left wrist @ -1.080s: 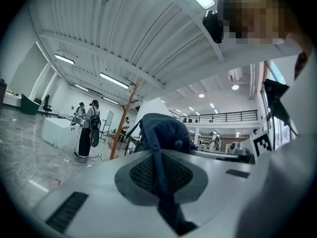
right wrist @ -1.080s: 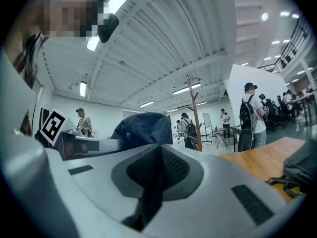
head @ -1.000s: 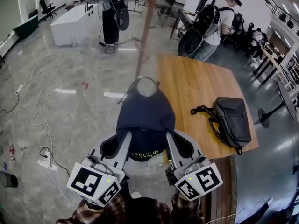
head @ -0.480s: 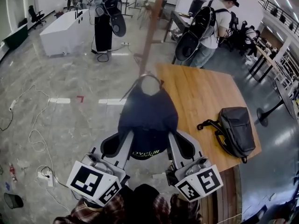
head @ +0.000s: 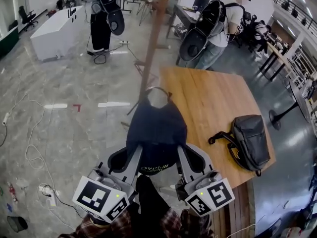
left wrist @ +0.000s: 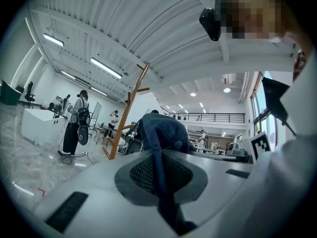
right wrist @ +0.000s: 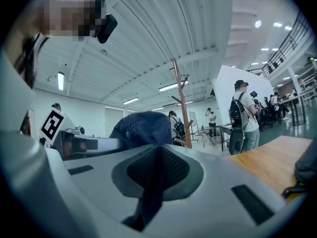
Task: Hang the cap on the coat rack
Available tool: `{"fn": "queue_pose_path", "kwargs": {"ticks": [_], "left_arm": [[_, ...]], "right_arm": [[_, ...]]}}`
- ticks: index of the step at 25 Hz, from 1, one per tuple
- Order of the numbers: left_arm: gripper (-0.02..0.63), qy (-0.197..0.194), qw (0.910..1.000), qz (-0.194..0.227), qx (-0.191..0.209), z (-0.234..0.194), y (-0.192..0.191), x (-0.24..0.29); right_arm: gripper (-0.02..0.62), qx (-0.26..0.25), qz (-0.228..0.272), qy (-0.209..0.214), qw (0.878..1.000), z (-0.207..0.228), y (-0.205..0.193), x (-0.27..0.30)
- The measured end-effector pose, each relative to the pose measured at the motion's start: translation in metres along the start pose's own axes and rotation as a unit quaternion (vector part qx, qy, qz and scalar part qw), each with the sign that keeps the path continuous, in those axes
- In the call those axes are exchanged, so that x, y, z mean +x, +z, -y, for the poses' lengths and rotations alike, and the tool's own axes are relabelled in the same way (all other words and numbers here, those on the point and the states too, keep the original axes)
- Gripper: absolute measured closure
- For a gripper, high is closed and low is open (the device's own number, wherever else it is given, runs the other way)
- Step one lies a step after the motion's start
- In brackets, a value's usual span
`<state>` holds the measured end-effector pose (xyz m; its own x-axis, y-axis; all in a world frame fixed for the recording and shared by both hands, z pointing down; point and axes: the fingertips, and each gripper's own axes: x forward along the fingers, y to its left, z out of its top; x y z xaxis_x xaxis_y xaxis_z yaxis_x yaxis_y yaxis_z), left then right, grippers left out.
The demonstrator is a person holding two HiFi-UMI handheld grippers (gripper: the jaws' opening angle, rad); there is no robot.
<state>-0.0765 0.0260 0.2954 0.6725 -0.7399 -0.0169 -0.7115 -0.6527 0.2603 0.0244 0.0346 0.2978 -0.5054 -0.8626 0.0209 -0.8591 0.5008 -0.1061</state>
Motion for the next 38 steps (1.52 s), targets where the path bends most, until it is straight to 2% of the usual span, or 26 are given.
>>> {"fn": "queue_pose_path", "kwargs": {"ticks": [9, 16, 24, 33, 38], "left_arm": [[0.586, 0.003, 0.9998, 0.011, 0.016, -0.053, 0.031, 0.109], [0.586, 0.001, 0.9994, 0.014, 0.03, -0.07, 0.054, 0.179], [0.586, -0.001, 0.9993, 0.015, 0.035, -0.088, 0.062, 0.21], [0.586, -0.039, 0.9985, 0.004, 0.038, -0.1, 0.076, 0.229], [0.586, -0.055, 0.998, -0.013, 0.029, -0.101, 0.063, 0.24]], "right_arm": [[0.577, 0.0, 0.016, 0.009, 1.0, 0.086, 0.027, 0.092], [0.577, 0.001, 0.03, 0.014, 0.999, 0.143, 0.053, 0.136], [0.577, 0.0, 0.032, 0.015, 0.999, 0.167, 0.059, 0.164], [0.577, 0.005, 0.037, -0.018, 0.999, 0.178, 0.068, 0.182], [0.577, 0.013, 0.023, -0.039, 0.999, 0.19, 0.057, 0.184]]}}
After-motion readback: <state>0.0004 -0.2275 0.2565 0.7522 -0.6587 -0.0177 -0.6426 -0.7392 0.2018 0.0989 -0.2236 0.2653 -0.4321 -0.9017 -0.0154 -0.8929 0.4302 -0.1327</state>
